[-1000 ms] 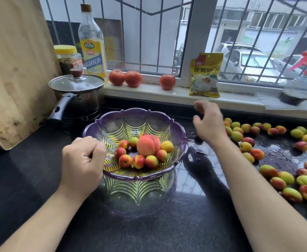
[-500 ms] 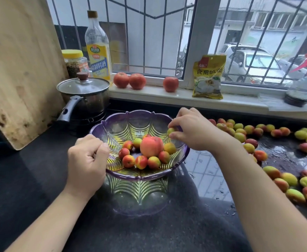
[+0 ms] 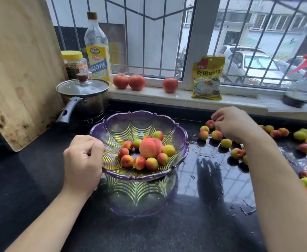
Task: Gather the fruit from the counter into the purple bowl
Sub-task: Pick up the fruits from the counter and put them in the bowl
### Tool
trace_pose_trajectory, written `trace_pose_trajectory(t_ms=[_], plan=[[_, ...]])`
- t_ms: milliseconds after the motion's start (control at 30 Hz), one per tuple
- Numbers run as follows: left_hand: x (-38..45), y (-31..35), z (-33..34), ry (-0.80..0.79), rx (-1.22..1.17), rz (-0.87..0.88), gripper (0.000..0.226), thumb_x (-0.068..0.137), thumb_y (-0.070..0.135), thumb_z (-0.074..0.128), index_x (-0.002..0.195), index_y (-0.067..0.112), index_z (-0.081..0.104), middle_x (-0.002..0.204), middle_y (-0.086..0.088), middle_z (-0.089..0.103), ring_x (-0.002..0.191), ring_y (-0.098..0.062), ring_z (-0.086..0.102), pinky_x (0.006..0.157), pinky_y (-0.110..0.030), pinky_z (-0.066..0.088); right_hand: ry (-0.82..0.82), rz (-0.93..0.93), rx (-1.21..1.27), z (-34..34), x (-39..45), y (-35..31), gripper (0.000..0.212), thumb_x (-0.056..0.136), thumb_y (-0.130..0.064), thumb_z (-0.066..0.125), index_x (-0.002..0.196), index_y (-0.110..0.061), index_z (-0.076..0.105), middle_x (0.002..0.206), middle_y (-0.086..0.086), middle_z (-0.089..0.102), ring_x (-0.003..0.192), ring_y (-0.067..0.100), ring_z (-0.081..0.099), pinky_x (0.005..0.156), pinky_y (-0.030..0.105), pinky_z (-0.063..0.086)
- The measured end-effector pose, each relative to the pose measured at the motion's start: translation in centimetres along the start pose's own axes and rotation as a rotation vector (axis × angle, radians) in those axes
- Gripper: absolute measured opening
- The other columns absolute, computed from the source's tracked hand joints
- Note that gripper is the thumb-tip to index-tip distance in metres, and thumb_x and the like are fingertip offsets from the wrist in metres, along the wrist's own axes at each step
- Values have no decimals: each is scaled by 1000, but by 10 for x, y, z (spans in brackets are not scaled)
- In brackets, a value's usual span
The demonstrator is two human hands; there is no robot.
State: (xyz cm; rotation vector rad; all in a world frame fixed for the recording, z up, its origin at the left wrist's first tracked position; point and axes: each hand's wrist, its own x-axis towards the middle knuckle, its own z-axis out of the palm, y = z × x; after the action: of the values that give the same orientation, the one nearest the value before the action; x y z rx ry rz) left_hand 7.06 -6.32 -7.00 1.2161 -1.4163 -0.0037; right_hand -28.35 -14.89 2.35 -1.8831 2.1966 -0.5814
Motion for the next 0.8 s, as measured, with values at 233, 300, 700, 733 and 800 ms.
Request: trace_pose_trajectory(t_ms=[233,300,700,733,800], plan=[[-1,2,0,-13,2,0,45,91,19,46,49,6,55,66,-3,63,84,-9,58,71,-26,44,51,33,-159,42,8,6,23,92,-36,66,114,-29,66,116,3,68,109,29,59,94,42,49],[0,2,0,-16,2,-7,45,91,20,46,50,6,57,68,-1,64,85,-8,59,71,-24,44,80,0,-319,62,7,3,34,92,-47,65,120,-29,60,123,6,63,121,32,51,108,48,37],[0,5,-1,-44,-45,-59,36,89,18,51,56,11,62,70,1,64,87,-9,58,74,-15,42,64,-203,386,16,-11,-33,29,93,-40,67,118,-26,62,104,-5,68,94,15,63,79,31,53],[1,6,-1,-50,-53,-73,35,89,23,50,58,13,64,79,5,67,87,-9,58,74,-13,41,-10,-305,416,6,-20,-45,27,93,-40,69,116,-28,63,101,-9,67,91,9,63,75,26,53],[0,8,-2,-63,-70,-102,32,87,29,48,63,17,65,88,13,67,89,-8,58,75,-12,41,-131,-465,292,2,-36,-64,22,91,-37,71,112,-32,67,100,-12,68,92,6,63,79,25,54]])
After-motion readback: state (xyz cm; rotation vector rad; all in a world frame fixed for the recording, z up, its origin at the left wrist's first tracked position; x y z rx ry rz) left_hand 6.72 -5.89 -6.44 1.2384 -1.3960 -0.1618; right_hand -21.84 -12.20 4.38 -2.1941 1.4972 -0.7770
